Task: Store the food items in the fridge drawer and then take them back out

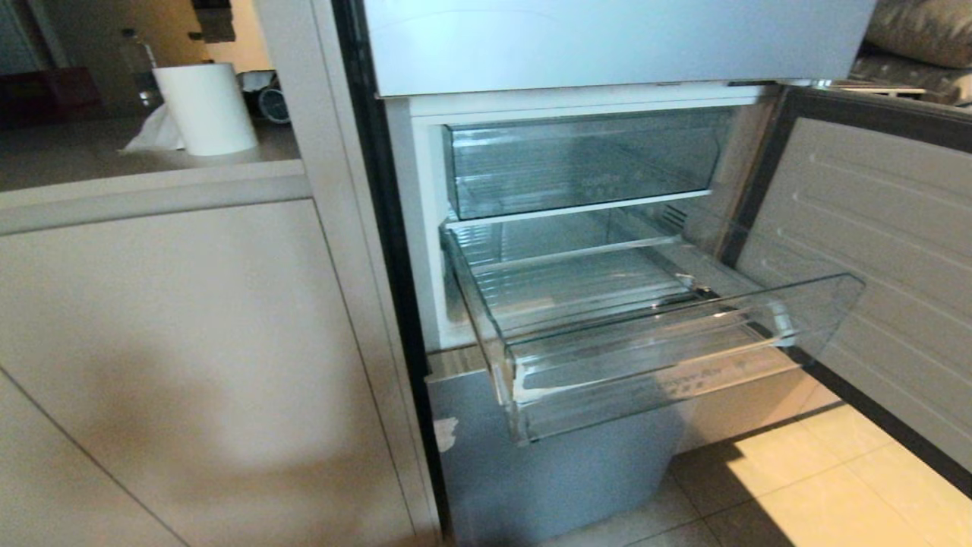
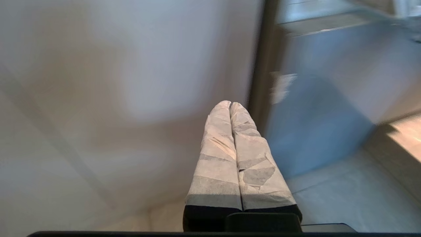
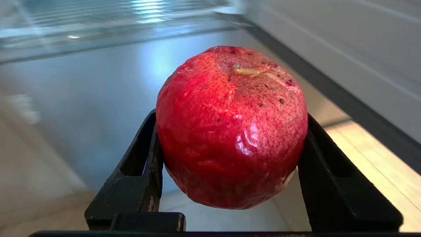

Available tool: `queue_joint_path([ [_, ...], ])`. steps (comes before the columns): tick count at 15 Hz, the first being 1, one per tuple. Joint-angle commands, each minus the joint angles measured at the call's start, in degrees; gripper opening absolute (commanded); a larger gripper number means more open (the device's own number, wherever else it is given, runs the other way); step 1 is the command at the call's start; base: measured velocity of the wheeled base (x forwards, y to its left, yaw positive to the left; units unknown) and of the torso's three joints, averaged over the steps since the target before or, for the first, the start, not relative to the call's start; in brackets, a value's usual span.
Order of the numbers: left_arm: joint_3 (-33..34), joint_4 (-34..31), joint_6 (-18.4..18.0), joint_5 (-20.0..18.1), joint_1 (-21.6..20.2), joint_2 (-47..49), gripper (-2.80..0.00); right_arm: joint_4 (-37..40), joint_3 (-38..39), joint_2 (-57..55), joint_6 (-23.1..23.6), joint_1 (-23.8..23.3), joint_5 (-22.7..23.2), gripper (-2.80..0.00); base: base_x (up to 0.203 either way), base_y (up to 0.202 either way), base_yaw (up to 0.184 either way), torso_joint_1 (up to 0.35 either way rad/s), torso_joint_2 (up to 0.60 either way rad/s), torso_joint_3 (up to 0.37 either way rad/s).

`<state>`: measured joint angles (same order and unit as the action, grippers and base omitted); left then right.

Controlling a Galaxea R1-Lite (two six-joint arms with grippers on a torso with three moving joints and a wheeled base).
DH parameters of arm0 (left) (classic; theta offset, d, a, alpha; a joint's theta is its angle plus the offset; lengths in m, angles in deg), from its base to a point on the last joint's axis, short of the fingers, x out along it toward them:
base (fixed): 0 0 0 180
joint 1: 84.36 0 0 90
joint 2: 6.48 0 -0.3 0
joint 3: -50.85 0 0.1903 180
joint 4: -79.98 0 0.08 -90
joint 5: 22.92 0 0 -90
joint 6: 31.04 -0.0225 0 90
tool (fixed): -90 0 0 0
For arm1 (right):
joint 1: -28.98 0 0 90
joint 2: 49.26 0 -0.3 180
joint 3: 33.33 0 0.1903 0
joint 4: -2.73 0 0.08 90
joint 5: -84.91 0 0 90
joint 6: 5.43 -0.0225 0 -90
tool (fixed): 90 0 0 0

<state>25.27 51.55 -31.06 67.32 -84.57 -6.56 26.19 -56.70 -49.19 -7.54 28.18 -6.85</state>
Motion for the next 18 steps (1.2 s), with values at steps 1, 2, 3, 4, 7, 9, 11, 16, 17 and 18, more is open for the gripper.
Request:
queue_joint_path([
  [1,0.0,0.0,0.0,0.0,0.0,0.0,-2.80,0.0,0.0,-0.1,0.1,0.0,0.0,-2.80,0.002,-0.009,0.168,0.004,0.00,0.002],
  [2,0.0,0.0,0.0,0.0,-0.1,0.0,-2.80,0.0,0.0,-0.1,0.0,0.0,0.0,-2.80,0.000,-0.009,0.173,0.002,0.00,0.007],
  [3,0.0,0.0,0.0,0.0,0.0,0.0,-2.80,-0.1,0.0,-0.1,0.5,0.1,0.1,-2.80,0.002,-0.009,0.162,-0.002,0.01,-0.007],
  [4,0.0,0.0,0.0,0.0,0.0,0.0,-2.80,0.0,0.0,-0.1,1.2,0.4,0.4,-2.80,-0.003,-0.007,0.134,0.005,0.00,0.002],
  [7,0.0,0.0,-0.1,0.0,0.0,0.0,-2.80,-0.3,-0.2,-5.2,4.0,0.6,0.5,-2.80,0.000,-0.002,0.031,0.002,0.00,-0.001],
  [9,0.0,0.0,0.0,0.0,0.0,0.0,-2.80,-1.6,-4.7,-13.6,3.7,0.7,0.5,-2.80,0.000,0.000,0.000,0.000,0.00,0.000],
  [11,0.0,0.0,0.0,0.0,0.0,0.0,-2.80,-1.5,-13.0,-23.7,2.9,0.7,2.0,-2.80,0.000,0.000,0.000,0.000,0.00,0.000],
  [16,0.0,0.0,0.0,0.0,0.0,0.0,-2.80,0.3,-34.7,-51.4,2.0,0.9,7.4,-2.80,0.000,0.000,0.000,0.000,0.00,0.000],
  [17,0.0,0.0,0.0,0.0,0.0,0.0,-2.80,0.5,-38.6,-56.6,2.0,1.0,8.1,-2.80,0.000,0.000,0.000,0.000,0.00,0.000],
  [18,0.0,0.0,0.0,0.0,0.0,0.0,-2.80,0.6,-42.5,-61.6,1.9,1.2,8.6,-2.80,0.000,0.000,0.000,0.000,0.00,0.000],
])
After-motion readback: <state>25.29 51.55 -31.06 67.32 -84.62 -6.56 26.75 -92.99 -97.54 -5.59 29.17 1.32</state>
